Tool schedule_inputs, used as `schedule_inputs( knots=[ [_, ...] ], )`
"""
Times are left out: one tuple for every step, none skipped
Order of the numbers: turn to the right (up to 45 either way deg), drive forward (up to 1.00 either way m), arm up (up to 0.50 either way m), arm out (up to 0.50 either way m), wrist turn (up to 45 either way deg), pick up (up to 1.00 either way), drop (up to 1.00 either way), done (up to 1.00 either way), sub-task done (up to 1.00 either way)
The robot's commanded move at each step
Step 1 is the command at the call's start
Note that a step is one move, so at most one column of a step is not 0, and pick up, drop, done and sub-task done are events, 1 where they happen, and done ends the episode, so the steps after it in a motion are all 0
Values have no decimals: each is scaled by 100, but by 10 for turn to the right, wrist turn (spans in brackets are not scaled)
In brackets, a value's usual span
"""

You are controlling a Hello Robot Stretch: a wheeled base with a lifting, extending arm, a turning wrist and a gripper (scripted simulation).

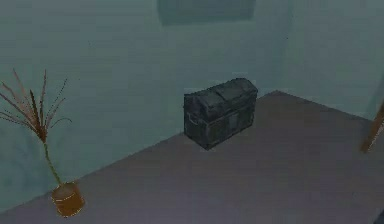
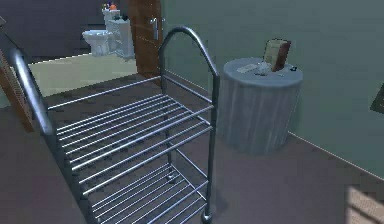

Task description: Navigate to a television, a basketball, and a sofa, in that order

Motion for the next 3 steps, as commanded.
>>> schedule_inputs(
  knots=[
    [-60, 0, 0, 0, 0, 0, 0, 0, 0],
    [0, 15, 0, 0, 0, 0, 0, 0, 0],
    [120, 0, 0, 0, 0, 0, 0, 0, 0]
  ],
)
